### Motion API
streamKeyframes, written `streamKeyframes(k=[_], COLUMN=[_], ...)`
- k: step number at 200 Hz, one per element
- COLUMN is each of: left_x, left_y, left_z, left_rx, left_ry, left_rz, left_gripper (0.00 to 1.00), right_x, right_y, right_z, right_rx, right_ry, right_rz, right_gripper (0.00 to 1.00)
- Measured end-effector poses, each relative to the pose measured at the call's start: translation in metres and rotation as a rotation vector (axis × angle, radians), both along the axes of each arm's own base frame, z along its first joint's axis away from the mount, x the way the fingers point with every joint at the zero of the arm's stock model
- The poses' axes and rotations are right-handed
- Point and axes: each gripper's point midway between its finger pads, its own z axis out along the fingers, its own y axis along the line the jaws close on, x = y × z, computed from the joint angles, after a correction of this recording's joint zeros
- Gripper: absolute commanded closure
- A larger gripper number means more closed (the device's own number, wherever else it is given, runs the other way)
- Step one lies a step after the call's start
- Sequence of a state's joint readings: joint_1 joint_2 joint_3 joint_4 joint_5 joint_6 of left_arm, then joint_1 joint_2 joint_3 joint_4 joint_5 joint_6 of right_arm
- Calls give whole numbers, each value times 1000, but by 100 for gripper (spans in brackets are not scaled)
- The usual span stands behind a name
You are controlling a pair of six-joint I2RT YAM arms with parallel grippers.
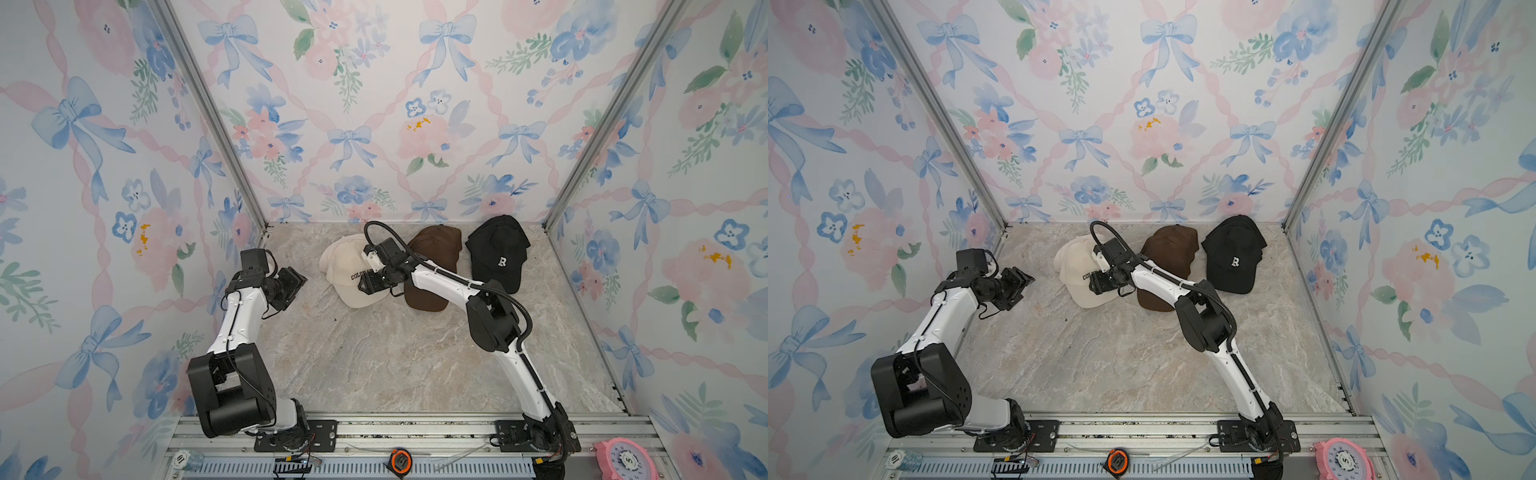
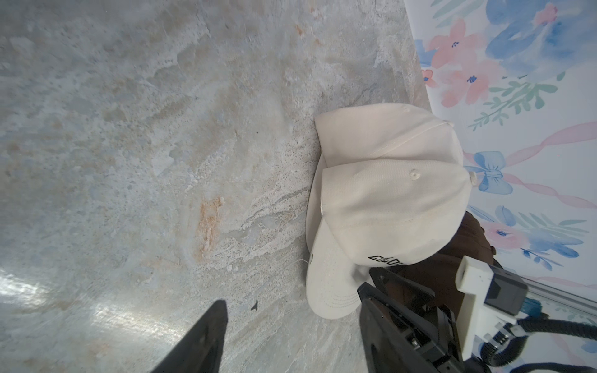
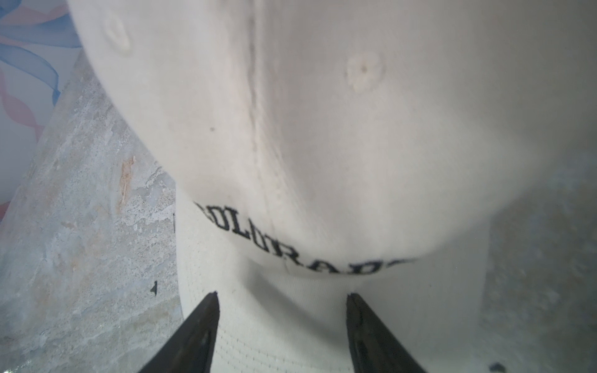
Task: Stack the baseball caps by color
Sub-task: Adjust the baseball cap at the center of the board, then reset both arms
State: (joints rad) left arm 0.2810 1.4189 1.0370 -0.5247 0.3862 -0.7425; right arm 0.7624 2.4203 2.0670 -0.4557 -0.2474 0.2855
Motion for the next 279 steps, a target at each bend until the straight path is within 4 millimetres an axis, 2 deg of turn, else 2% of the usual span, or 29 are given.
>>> streamKeyframes(k=[116, 158, 166, 179, 182, 189, 203, 218, 232, 236, 239, 261, 279], left_x=[-7, -9, -9, -9, -9, -10, -10, -10, -10, -10, -10, -11, -11], left_y=[2, 1, 2, 2, 2, 2, 2, 2, 3, 4, 4, 5, 5], left_z=[-3, -2, -1, 2, 2, 4, 6, 8, 9, 9, 9, 8, 8], left_rx=[-14, -13, -12, -4, -9, -7, 0, 8, 18, 24, 26, 46, 67], left_ry=[6, 4, 0, -10, -10, -14, -21, -29, -33, -35, -35, -36, -37], left_rz=[7, 7, 8, 3, 9, 8, 3, -3, -8, -8, -9, -23, -39], left_gripper=[33, 32, 29, 18, 12, 3, 2, 2, 2, 2, 2, 2, 2], right_x=[-14, -17, -17, -18, -18, -19, -20, -20, -21, -21, -21, -25, -30], right_y=[40, 45, 46, 46, 46, 47, 46, 43, 38, 37, 35, 19, -5], right_z=[4, 8, 8, 9, 9, 10, 17, 38, 71, 82, 90, 155, 190], right_rx=[95, 125, 128, 132, 132, 133, 139, 155, 183, 191, 197, 251, 267], right_ry=[54, 78, 80, 83, 82, 82, 76, 58, 21, 6, 0, -94, -148], right_rz=[3, 5, 7, 12, 13, 17, 27, 39, 54, 61, 59, 77, 66], right_gripper=[36, 35, 34, 32, 32, 30, 26, 17, 14, 3, 0, 3, 4])
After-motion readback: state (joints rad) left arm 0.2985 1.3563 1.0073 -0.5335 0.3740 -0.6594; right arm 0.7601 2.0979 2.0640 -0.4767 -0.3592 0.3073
